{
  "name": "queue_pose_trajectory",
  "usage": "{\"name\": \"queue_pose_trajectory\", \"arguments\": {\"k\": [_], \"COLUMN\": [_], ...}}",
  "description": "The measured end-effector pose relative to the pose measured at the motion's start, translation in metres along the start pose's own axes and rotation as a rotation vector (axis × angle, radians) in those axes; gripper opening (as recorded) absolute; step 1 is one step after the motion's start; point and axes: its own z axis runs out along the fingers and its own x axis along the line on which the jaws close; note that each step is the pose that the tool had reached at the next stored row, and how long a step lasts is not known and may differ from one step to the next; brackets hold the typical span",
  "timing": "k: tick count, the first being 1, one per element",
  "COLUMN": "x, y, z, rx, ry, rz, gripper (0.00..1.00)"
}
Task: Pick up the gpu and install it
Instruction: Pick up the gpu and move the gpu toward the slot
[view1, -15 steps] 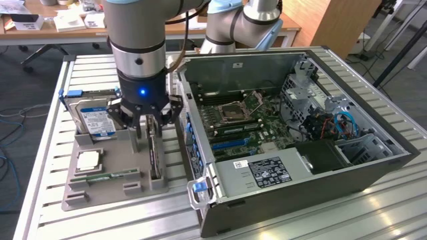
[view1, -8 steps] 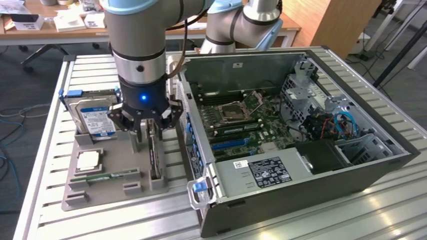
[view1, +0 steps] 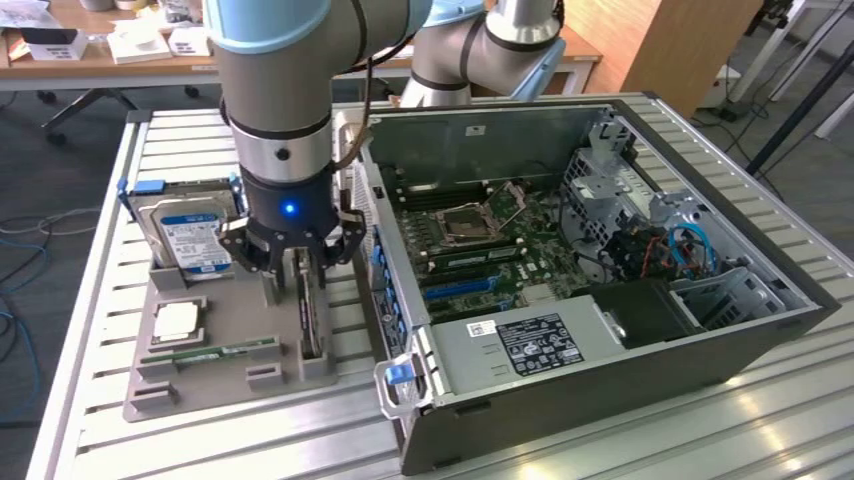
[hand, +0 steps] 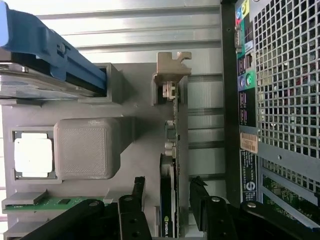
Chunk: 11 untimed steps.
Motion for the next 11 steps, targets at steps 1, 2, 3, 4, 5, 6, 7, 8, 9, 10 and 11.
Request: {"name": "queue_pose_trajectory", "arguments": {"k": [1, 2, 3, 4, 5, 6, 7, 8, 9, 10, 11], "x": [0.000, 0.000, 0.000, 0.000, 0.000, 0.000, 0.000, 0.000, 0.000, 0.000, 0.000], "y": [0.0000, -0.0001, -0.0001, -0.0001, -0.0001, -0.0002, -0.0003, -0.0003, -0.0003, -0.0004, -0.0004], "z": [0.0015, 0.0034, 0.0033, 0.0034, 0.0051, 0.0060, 0.0071, 0.0084, 0.0095, 0.0107, 0.0117], "rx": [0.0000, 0.0003, 0.0005, 0.0005, 0.0001, 0.0003, 0.0003, 0.0003, 0.0004, 0.0003, 0.0004], "ry": [0.0000, 0.0000, 0.0003, 0.0003, -0.0001, 0.0000, 0.0001, 0.0000, 0.0001, 0.0001, 0.0001], "rz": [0.000, -0.001, -0.001, -0.001, -0.001, -0.001, -0.001, -0.001, -0.001, -0.001, -0.001], "gripper": [0.49, 0.49, 0.49, 0.49, 0.49, 0.49, 0.49, 0.49, 0.49, 0.49, 0.49]}}
